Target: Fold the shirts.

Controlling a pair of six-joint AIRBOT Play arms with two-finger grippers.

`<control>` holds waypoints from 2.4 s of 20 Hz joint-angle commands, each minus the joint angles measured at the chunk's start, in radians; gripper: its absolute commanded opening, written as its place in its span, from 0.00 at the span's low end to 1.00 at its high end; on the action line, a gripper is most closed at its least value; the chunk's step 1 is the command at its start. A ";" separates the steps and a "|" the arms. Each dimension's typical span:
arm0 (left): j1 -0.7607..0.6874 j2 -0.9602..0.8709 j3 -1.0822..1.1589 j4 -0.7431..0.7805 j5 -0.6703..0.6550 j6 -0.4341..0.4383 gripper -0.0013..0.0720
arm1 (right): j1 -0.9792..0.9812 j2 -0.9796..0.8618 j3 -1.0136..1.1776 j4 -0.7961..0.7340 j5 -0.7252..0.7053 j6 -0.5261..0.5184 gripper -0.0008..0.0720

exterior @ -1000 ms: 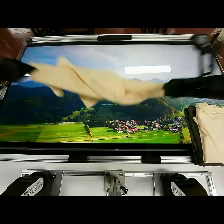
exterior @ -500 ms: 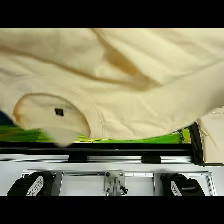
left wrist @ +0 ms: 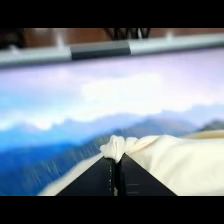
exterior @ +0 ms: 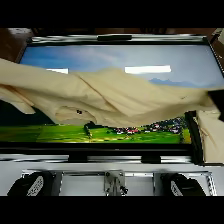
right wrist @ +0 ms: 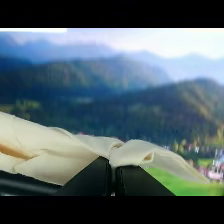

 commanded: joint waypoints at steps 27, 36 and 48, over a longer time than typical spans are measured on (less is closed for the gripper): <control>0.258 -0.380 -0.650 0.136 0.016 0.020 0.81 | -0.363 -0.392 -0.568 0.122 -0.169 -0.114 0.77; -0.027 -0.424 -1.069 -0.174 0.355 0.075 1.00 | -0.361 -0.392 -0.766 0.308 -0.270 -0.115 0.77; -0.105 -0.513 -1.029 -0.233 0.426 0.090 0.07 | -0.332 -0.443 -0.801 0.334 -0.308 -0.122 0.77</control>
